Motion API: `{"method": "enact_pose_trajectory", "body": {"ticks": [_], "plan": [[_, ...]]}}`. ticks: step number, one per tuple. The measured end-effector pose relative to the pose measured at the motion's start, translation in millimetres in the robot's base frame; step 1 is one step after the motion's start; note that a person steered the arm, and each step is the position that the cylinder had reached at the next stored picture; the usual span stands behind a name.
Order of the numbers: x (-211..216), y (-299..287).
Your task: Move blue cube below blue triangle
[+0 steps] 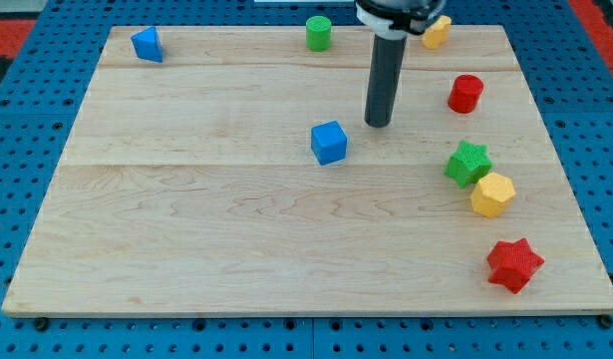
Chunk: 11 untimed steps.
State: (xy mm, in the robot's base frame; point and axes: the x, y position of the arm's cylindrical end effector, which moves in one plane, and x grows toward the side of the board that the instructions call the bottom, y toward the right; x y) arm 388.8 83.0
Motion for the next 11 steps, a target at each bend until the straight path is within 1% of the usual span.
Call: {"method": "enact_pose_trajectory", "body": {"ticks": [1,2,3,4,5,7,8,9,10,11], "plan": [[5,-46],[19,-97],[43,-48],[77,-41],[83,-103],[21,-187],[-6,-190],[-15,-198],[-18,-243],[-23,-265]]}}
